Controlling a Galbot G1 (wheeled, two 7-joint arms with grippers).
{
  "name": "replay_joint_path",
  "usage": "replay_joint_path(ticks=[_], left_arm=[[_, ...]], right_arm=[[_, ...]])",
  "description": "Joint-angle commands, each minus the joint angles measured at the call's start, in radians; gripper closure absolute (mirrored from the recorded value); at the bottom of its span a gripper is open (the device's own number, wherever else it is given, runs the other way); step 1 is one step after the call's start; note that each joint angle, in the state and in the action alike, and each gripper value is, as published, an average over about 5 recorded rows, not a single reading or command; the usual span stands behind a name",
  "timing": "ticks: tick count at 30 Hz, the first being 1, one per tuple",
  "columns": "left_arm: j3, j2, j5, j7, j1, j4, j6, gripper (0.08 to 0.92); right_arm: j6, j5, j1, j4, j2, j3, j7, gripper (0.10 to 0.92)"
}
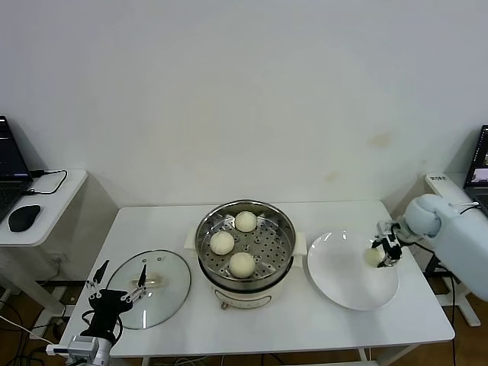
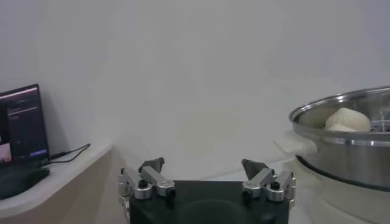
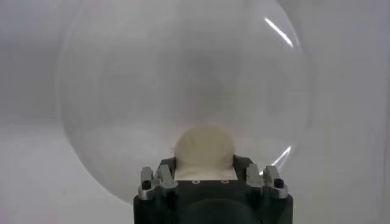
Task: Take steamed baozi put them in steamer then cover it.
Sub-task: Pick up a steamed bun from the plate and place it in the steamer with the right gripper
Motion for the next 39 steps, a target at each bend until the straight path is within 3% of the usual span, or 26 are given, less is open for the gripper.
replay_joint_path(ticks=[1, 11, 22, 31, 39], left_arm=[[0.002, 0.0, -0.001, 0.0, -0.004, -0.002, 0.002, 0.177], [0.006, -0.003, 0.0, -0.001, -0.012, -0.019, 0.011, 0.177], [0.004, -0.016, 0.006, -0.002, -0.014, -0.021, 0.008, 0.177], [0.002, -0.023, 0.007, -0.003, -0.016, -0.019, 0.005, 0.177], [0.001, -0.023, 0.009, -0.003, -0.019, -0.022, 0.003, 0.177]], right_arm=[[-0.095, 0.188, 0.3, 0.183, -0.072, -0.218, -0.014, 0.44], [-0.219, 0.503, 0.727, 0.343, 0.062, -0.552, 0.04, 0.439], [-0.438, 0.752, 0.714, 0.417, 0.261, -0.66, 0.196, 0.424], [-0.535, 0.763, 0.614, 0.352, 0.367, -0.657, 0.29, 0.423], [-0.56, 0.684, 0.52, 0.242, 0.43, -0.65, 0.315, 0.423]])
